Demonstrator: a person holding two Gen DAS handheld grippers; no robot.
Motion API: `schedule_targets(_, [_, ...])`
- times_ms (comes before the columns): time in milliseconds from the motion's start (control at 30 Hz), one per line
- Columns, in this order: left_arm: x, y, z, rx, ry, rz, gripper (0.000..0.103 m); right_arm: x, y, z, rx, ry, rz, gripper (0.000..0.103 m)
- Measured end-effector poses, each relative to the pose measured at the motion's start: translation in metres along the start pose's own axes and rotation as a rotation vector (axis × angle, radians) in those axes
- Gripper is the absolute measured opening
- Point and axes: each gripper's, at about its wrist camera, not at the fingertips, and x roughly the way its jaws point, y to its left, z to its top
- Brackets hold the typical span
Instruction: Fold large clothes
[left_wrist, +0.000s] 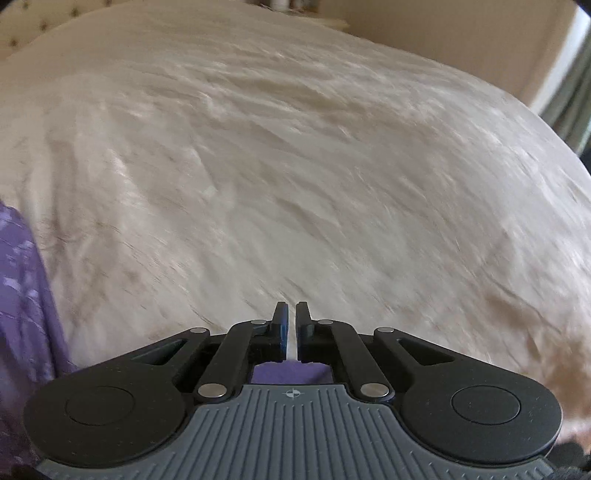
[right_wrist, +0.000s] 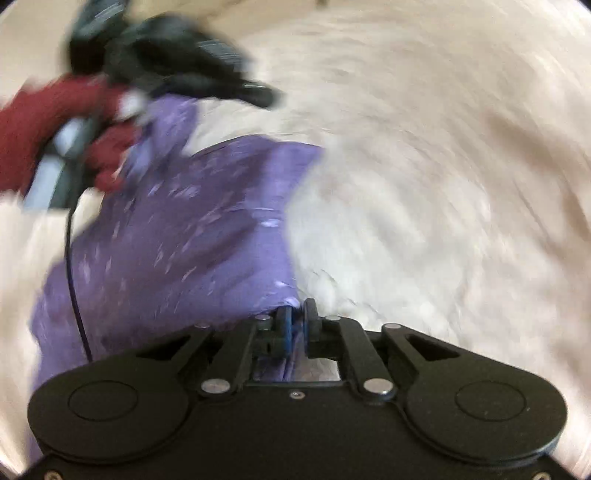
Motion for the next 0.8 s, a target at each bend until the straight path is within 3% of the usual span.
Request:
schedule_targets(33, [-0.006, 0.002, 0.002, -0.008, -0.024, 0.01, 0.005, -0.003, -0.005, -0.002, 0.051, -0.004, -0.005, 0.029])
schedule_targets(100, [-0.027, 0.008, 0.001, -0.019, -0.084, 0.031, 0.012, -0.012, -0.015, -0.006, 0.127, -0.002, -0.047, 0.031])
schedule_targets(167, [-0.051, 0.014, -0.005, -0.031, -0.141, 0.058, 0.027, -0.026, -0.027, -0.012, 0.169, -0.008, -0.067, 0.033])
schedule_targets(300, [-0.096, 0.022, -0.041, -0.075, -0.196, 0.074, 0.033, -0.053, -0.025, -0.006, 0.136, -0.084, -0.048, 0.036])
schedule_targets(367, [-0.111, 0.027, -0.068, -0.108, -0.173, 0.091, 0.038, -0.054, -0.02, 0.009, 0.11, -0.103, -0.006, 0.044])
schedule_targets(433, [-0.121, 0.03, -0.095, -0.144, -0.14, 0.131, 0.038, -0.045, -0.012, 0.03, 0.076, -0.093, 0.051, 0.059])
schedule_targets(633, [-0.131, 0.04, -0.183, -0.283, -0.062, 0.205, 0.039, -0.002, 0.002, 0.076, 0.066, 0.003, 0.155, 0.06])
schedule_targets(800, [-0.105, 0.06, -0.213, -0.375, 0.053, 0.205, 0.04, 0.035, 0.01, 0.094, 0.038, 0.113, 0.14, 0.06])
